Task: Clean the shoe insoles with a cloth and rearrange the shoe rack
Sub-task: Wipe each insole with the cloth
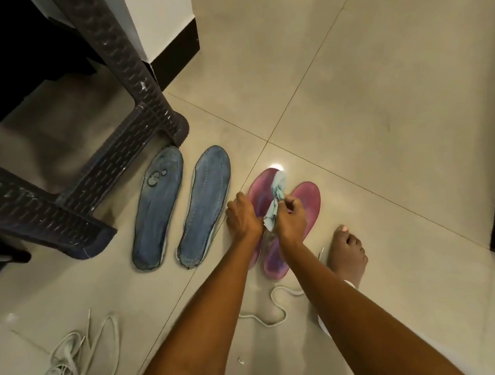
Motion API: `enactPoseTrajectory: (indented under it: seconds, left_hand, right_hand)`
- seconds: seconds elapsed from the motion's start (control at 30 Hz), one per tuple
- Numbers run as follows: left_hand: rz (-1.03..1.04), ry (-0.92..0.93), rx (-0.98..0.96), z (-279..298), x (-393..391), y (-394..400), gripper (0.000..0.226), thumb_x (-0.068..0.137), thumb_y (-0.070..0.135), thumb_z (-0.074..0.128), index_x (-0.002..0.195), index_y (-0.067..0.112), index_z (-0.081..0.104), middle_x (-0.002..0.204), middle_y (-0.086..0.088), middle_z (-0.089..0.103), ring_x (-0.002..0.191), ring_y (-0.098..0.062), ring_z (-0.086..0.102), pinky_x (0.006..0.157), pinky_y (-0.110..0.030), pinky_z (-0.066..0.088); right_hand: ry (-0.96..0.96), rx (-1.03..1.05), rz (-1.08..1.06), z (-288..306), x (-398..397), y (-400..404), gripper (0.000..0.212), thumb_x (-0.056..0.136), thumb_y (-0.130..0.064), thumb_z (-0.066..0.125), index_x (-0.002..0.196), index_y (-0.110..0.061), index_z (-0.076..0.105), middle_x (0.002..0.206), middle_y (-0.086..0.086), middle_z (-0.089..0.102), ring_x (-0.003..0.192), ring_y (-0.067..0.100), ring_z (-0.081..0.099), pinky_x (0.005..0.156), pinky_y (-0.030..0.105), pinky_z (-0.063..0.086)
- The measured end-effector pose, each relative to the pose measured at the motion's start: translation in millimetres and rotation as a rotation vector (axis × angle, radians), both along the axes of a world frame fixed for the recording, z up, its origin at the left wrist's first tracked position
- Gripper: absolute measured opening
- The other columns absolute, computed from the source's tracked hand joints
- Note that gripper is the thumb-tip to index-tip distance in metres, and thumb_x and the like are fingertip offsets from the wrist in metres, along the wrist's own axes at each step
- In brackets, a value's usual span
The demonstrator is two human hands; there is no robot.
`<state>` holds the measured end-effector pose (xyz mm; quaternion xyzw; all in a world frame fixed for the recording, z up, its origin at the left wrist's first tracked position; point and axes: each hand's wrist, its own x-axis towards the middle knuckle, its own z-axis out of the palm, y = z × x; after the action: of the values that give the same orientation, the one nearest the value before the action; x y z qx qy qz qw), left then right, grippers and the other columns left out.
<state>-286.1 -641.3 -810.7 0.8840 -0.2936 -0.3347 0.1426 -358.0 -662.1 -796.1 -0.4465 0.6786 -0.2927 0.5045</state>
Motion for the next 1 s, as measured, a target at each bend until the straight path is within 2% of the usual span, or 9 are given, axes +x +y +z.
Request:
enactPoseTrajectory:
  seconds: [0.1, 0.2, 0.37, 0.47, 0.6, 0.73, 0.83, 0.9, 1.0]
  left_hand:
    - [0.093, 0.182, -0.116, 7, 10, 3, 0.043, 0.085, 0.014, 0.064, 0.125, 0.008, 0.049, 0.119, -0.015, 0.059, 0.105, -0.031, 0.059, 0.081, -0.035, 0.05]
    - [0.201, 0.391, -0.232, 35, 19, 10, 0.037, 0.085, 0.009, 0.065, 0.12, 0.006, 0.054, 0.113, -0.015, 0.064, 0.097, -0.027, 0.062, 0.075, -0.029, 0.05]
    - [0.361, 0.667, -0.362, 132, 29, 49, 0.036, 0.082, 0.002, 0.065, 0.118, -0.001, 0.057, 0.11, -0.019, 0.065, 0.096, -0.029, 0.063, 0.077, -0.031, 0.051]
    - [0.484, 0.795, -0.456, 202, 34, 92, 0.043, 0.078, -0.007, 0.055, 0.12, 0.003, 0.057, 0.106, -0.017, 0.067, 0.096, -0.034, 0.064, 0.081, -0.04, 0.053]
    - [0.631, 0.985, -0.571, 304, 37, 167, 0.041, 0.072, -0.007, 0.048, 0.109, 0.007, 0.058, 0.085, -0.011, 0.066, 0.073, -0.024, 0.063, 0.062, -0.031, 0.055]
    - [0.649, 1.025, -0.572, 372, 48, 237, 0.059, 0.055, 0.007, 0.053, 0.112, -0.006, 0.06, 0.088, -0.019, 0.066, 0.077, -0.032, 0.061, 0.075, -0.039, 0.053]
    - [0.593, 0.993, -0.679, 426, 48, 281, 0.044, 0.062, 0.007, 0.054, 0.104, -0.002, 0.065, 0.089, -0.019, 0.067, 0.077, -0.031, 0.062, 0.077, -0.039, 0.052]
    - [0.585, 1.011, -0.778, 461, 42, 307, 0.031, 0.077, 0.009, 0.051, 0.102, 0.002, 0.066, 0.085, -0.016, 0.069, 0.073, -0.026, 0.064, 0.073, -0.035, 0.053]
    - [0.629, 1.117, -0.989, 497, 38, 335, 0.033, 0.086, 0.023, 0.05, 0.109, 0.005, 0.066, 0.09, -0.014, 0.07, 0.075, -0.025, 0.067, 0.071, -0.034, 0.055]
  right_hand:
    - [-0.007, 0.006, 0.029, 12, 2, 2, 0.019, 0.097, -0.012, 0.048, 0.112, -0.005, 0.057, 0.101, 0.009, 0.064, 0.085, 0.017, 0.063, 0.075, 0.025, 0.054]
    - [-0.022, -0.031, 0.05, 44, 10, 4, 0.017, 0.096, -0.012, 0.049, 0.109, -0.007, 0.058, 0.097, 0.003, 0.063, 0.079, 0.01, 0.061, 0.069, 0.017, 0.052]
    - [-0.085, -0.067, 0.141, 134, 26, 24, 0.008, 0.096, -0.013, 0.049, 0.097, -0.014, 0.057, 0.092, 0.003, 0.065, 0.085, 0.018, 0.064, 0.079, 0.033, 0.054]
    - [-0.123, -0.115, 0.248, 199, 32, 55, 0.009, 0.097, -0.012, 0.047, 0.098, -0.012, 0.057, 0.092, 0.003, 0.064, 0.079, 0.009, 0.061, 0.07, 0.02, 0.051]
    - [-0.13, -0.19, 0.39, 278, 40, 113, 0.015, 0.095, -0.016, 0.051, 0.106, -0.008, 0.058, 0.101, 0.006, 0.062, 0.084, 0.009, 0.06, 0.069, 0.013, 0.048]
    - [-0.171, -0.32, 0.401, 352, 48, 163, 0.009, 0.09, -0.014, 0.057, 0.097, -0.011, 0.062, 0.104, 0.006, 0.056, 0.087, 0.013, 0.058, 0.077, 0.024, 0.05]
    - [-0.257, -0.375, 0.523, 403, 54, 202, 0.007, 0.09, -0.008, 0.057, 0.092, -0.01, 0.063, 0.093, 0.002, 0.061, 0.09, 0.02, 0.06, 0.08, 0.032, 0.052]
    - [-0.316, -0.383, 0.587, 434, 54, 230, 0.009, 0.091, -0.006, 0.056, 0.096, -0.008, 0.063, 0.096, 0.004, 0.063, 0.092, 0.018, 0.06, 0.083, 0.03, 0.051]
    - [-0.38, -0.386, 0.602, 470, 56, 265, 0.009, 0.092, -0.01, 0.056, 0.096, -0.015, 0.063, 0.098, 0.0, 0.064, 0.092, 0.015, 0.062, 0.083, 0.028, 0.052]
